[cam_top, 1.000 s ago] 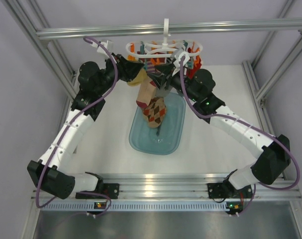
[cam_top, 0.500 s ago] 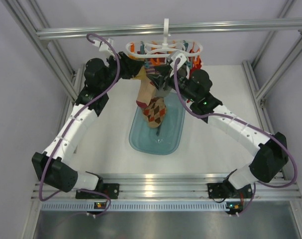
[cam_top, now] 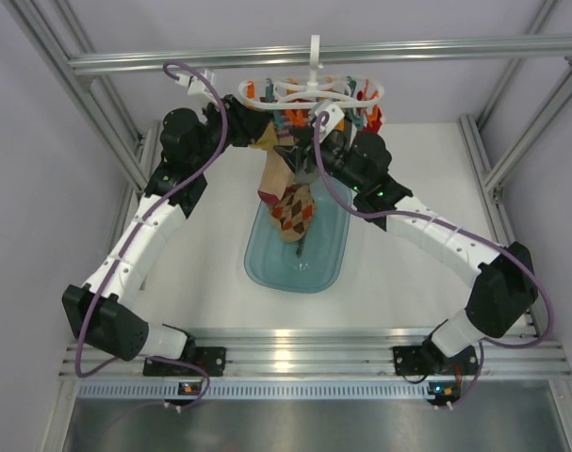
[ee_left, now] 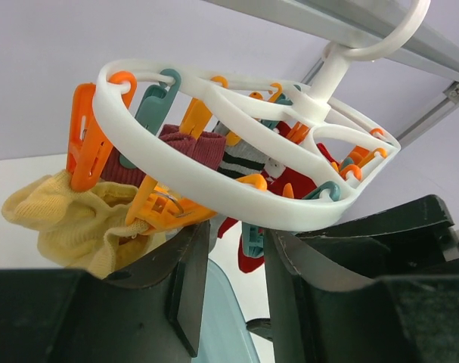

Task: Clip the socks to the hanger
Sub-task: Open the clamp at the hanger.

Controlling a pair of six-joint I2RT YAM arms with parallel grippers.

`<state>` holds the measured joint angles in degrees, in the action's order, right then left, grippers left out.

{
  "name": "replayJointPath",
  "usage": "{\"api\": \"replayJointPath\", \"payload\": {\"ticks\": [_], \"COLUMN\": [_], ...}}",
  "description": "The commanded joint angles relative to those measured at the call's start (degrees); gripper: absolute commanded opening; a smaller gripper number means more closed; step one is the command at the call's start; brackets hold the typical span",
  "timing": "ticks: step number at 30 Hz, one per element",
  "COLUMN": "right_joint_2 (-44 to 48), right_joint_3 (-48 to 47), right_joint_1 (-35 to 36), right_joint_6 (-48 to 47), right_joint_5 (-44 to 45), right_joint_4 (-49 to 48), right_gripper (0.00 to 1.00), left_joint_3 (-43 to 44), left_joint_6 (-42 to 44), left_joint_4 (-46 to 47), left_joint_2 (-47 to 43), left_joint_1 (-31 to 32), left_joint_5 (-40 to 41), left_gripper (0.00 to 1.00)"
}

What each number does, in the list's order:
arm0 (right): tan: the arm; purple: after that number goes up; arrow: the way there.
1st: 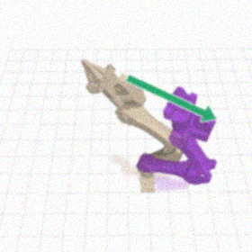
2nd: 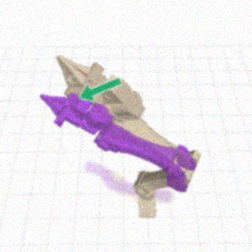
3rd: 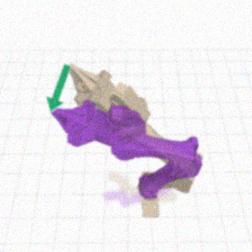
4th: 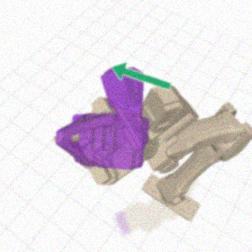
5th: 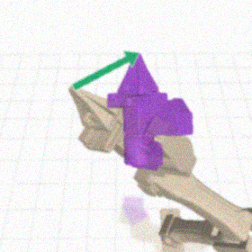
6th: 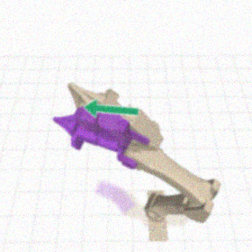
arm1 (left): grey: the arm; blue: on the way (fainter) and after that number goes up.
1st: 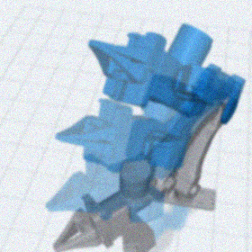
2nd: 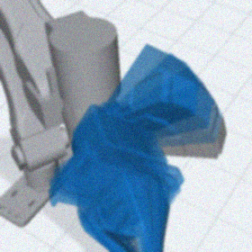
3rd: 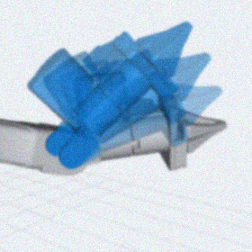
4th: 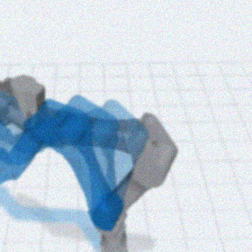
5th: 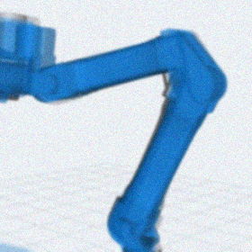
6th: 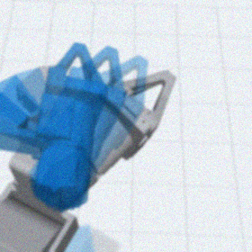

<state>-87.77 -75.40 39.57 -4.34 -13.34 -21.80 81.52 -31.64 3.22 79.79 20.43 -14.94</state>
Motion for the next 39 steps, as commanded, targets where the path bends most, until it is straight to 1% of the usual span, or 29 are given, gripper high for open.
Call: {"api": "replayJointPath", "payload": {"ticks": [1, 4, 7, 10, 11, 16, 18, 19, 22, 28, 35, 36, 37, 39], "right_joint_2": [-0.2, 0.0, 0.1, 0.1, 0.1, -0.7, -1.3, -1.6, -2.6, -3.1, -3.6, -3.6, -3.7, -3.9], "right_joint_3": [-1.8, -1.6, -1.3, -1.0, -1.0, -1.8, -2.6, -3.1, -4.1, -4.7, -5.1, -5.1, -5.2, -5.4], "right_joint_1": [-0.4, -0.4, -0.4, -0.5, -0.6, -1.9, -2.4, -2.7, -2.9, -3.1, -3.0, -3.0, -3.0, -3.0], "right_joint_6": [-0.7, -0.8, -0.8, -1.0, -1.0, 1.4, 2.8, 3.1, 3.8, 3.0, 0.8, 0.8, 0.9, 0.9], "right_joint_5": [0.4, 0.4, 0.5, 0.3, 0.0, -3.6, -4.9, -6.7, -8.0, -9.2, -6.9, -6.7, -6.6, -7.1], "right_joint_4": [-3.0, -3.1, -3.3, -4.0, -4.1, -7.2, -8.1, -8.5, -9.0, -10.2, -12.2, -12.6, -13.1, -13.4], "right_gripper": [0.54, 0.55, 0.57, 0.61, 0.61, 0.63, 0.63, 0.63, 0.63, 0.64, 0.62, 0.61, 0.56, 0.53], "left_joint_3": [2.5, 2.8, 3.2, 3.5, 3.6, 4.0, 3.9, 4.0, 4.0, 4.6, 5.1, 5.2, 5.2, 5.3], "left_joint_6": [-0.8, -1.2, -1.5, -1.6, -1.7, -1.0, -0.9, -0.9, -1.1, -0.5, 0.0, 0.1, 0.1, 0.3], "left_joint_4": [5.4, 5.8, 5.9, 5.7, 5.7, 4.2, 3.6, 3.5, 3.0, 0.9, -1.8, -2.0, -2.3, -2.7], "left_joint_2": [-0.4, -0.2, 0.3, 0.6, 0.8, 0.5, 0.3, 0.4, -0.1, -0.5, -0.8, -0.7, -0.7, -0.7], "left_joint_1": [0.1, 0.1, 0.1, 0.1, 0.1, 0.1, 0.1, 0.1, 0.1, 0.1, 0.1, 0.1, 0.0, 0.1], "left_joint_5": [0.2, -0.3, -0.3, -0.5, -0.8, -1.8, -2.8, -3.1, -4.1, -5.9, -7.5, -7.7, -7.7, -8.2], "left_gripper": [0.4, 0.4, 0.39, 0.33, 0.28, 0.14, 0.1, 0.08, 0.04, 0.0, 0.0, 0.0, 0.0, 0.0]}}
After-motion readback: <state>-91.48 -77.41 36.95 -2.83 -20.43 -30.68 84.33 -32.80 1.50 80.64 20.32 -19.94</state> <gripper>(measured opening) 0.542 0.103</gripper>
